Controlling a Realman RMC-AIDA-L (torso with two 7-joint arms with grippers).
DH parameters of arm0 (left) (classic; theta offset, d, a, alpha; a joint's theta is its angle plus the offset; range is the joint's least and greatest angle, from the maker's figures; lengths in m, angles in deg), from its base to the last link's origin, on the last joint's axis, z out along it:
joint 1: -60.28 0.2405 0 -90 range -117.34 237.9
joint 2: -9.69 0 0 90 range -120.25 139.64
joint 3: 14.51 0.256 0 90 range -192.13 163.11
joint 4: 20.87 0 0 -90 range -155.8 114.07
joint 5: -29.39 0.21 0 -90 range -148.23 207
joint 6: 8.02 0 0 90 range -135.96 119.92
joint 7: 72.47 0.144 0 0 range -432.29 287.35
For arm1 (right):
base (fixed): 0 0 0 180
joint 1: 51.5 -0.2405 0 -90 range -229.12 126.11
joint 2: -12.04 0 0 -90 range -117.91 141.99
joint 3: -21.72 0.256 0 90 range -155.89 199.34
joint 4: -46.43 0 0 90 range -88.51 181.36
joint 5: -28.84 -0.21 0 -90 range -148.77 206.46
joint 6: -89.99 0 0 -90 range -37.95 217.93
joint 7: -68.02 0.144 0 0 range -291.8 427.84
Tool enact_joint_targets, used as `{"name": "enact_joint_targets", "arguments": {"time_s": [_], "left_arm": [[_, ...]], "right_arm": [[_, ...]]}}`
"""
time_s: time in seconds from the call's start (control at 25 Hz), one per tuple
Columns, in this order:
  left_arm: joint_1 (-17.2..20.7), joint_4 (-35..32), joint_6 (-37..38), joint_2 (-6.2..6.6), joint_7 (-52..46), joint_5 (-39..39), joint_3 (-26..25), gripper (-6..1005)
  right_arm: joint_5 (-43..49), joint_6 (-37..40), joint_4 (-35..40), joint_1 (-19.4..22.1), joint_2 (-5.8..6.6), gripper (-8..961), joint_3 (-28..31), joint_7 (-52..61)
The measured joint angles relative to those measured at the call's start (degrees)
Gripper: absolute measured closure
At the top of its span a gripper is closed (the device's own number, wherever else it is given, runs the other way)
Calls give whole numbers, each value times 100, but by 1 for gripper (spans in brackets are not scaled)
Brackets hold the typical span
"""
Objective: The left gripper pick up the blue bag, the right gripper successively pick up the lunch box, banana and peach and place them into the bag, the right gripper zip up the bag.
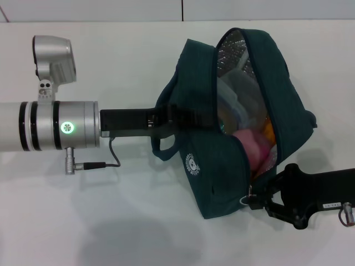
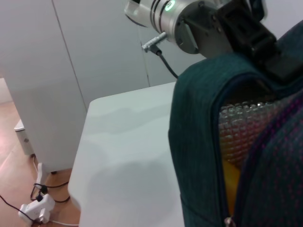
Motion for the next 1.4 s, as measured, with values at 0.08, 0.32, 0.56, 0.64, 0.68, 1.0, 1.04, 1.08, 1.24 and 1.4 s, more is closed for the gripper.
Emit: {"name": "enact_joint_targets", "arguments": {"time_s": [0.08, 0.32, 0.56, 0.64, 0.68, 1.0, 1.04, 1.08, 1.24, 1.4], "left_arm": [[0, 5, 0, 0, 0, 0, -3, 953], [0, 13, 0, -2, 22, 0, -20, 953], [47, 19, 0, -9, 71, -1, -16, 952], [62, 19, 0, -9, 72, -2, -26, 952], [68, 19, 0, -9, 76, -15, -33, 952], [79, 51, 0, -19, 217, -201, -24, 943], [80, 66, 0, -19, 230, -220, -26, 938], [79, 85, -1, -18, 251, -236, -30, 934], [84, 113, -7, -12, 352, -270, -23, 854], [149, 115, -9, -5, 424, -285, -33, 768]], "right_arm": [[-6, -5, 12, 0, 0, 709, 0, 1], [-8, 13, 74, 0, 3, 871, 0, 3], [-12, 245, 375, 66, 44, 948, 2, 3], [-10, 342, 518, 106, 49, 948, 5, 14], [-1, 381, 598, 129, 51, 948, 6, 39], [34, 503, 1046, 321, 70, 948, 25, 186], [35, 514, 1064, 327, 71, 948, 34, 195], [35, 519, 1081, 331, 72, 948, 45, 205], [29, 516, 1109, 354, 87, 948, 71, 230], [25, 514, 1170, 379, 95, 948, 165, 243]]}}
